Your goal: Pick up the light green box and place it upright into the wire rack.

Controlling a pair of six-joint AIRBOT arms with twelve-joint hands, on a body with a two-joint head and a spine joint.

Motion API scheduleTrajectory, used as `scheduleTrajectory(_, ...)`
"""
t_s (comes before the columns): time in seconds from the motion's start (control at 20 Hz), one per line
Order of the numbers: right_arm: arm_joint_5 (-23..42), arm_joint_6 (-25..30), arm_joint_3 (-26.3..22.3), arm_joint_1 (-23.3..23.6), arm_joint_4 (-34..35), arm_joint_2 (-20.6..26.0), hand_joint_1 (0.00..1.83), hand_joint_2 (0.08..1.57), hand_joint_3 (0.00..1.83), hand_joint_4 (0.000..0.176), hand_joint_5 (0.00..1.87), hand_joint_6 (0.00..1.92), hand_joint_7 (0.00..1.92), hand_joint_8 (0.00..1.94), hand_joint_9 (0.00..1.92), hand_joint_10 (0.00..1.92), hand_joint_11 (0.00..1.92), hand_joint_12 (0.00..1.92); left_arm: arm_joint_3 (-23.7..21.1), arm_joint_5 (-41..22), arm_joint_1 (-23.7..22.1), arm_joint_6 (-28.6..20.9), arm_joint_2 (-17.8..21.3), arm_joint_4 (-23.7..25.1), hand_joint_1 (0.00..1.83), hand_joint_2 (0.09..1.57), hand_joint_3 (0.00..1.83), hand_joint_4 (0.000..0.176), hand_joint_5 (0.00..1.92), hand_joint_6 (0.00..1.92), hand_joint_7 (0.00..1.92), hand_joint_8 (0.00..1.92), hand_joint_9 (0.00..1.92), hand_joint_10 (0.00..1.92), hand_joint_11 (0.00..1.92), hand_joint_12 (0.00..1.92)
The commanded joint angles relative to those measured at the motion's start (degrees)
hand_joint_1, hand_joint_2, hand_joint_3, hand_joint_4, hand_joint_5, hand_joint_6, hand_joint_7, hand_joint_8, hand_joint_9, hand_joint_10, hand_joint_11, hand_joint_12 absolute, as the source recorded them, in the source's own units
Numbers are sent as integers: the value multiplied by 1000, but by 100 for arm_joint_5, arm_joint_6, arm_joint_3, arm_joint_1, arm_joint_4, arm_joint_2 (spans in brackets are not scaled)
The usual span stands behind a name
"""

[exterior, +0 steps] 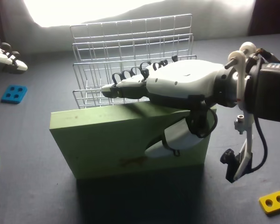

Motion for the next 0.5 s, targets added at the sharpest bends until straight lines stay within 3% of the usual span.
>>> scheduleTrajectory(0.0, 537, 13, 17, 13, -13, -3, 1019, 998, 0, 5, 164, 14, 214, 8, 231, 17, 0, 837, -5, 470, -36, 9, -13, 48, 235, 1372, 0, 0, 89, 0, 151, 1, 209, 2, 0, 816)
scheduleTrajectory(0.15, 541, 12, 97, -27, -13, -87, 1061, 1012, 3, 0, 280, 25, 360, 13, 376, 30, 0, 1010, -7, 470, -36, 9, -13, 48, 235, 1369, 0, 0, 82, 2, 148, 1, 210, 4, 0, 796)
scheduleTrajectory(0.3, 570, 11, 118, -15, -13, -113, 1077, 1070, 16, 0, 520, 71, 636, 54, 618, 88, 0, 1237, -4, 470, -37, 9, -13, 48, 240, 1369, 0, 0, 85, 2, 150, 2, 215, 4, 0, 802)
scheduleTrajectory(0.4, 575, 11, 130, 7, -13, -117, 1159, 1121, 4, 0, 841, 52, 963, 68, 838, 355, 190, 1476, -5, 470, -37, 9, -14, 48, 237, 1369, 0, 0, 85, 1, 148, 0, 214, 3, 0, 820)
scheduleTrajectory(0.45, 575, 11, 138, 24, -13, -117, 1219, 1128, 2, 0, 932, 696, 980, 940, 802, 840, 314, 1646, -5, 470, -37, 9, -15, 48, 211, 1375, 2, 0, 79, 1, 144, 0, 210, 1, 0, 826)
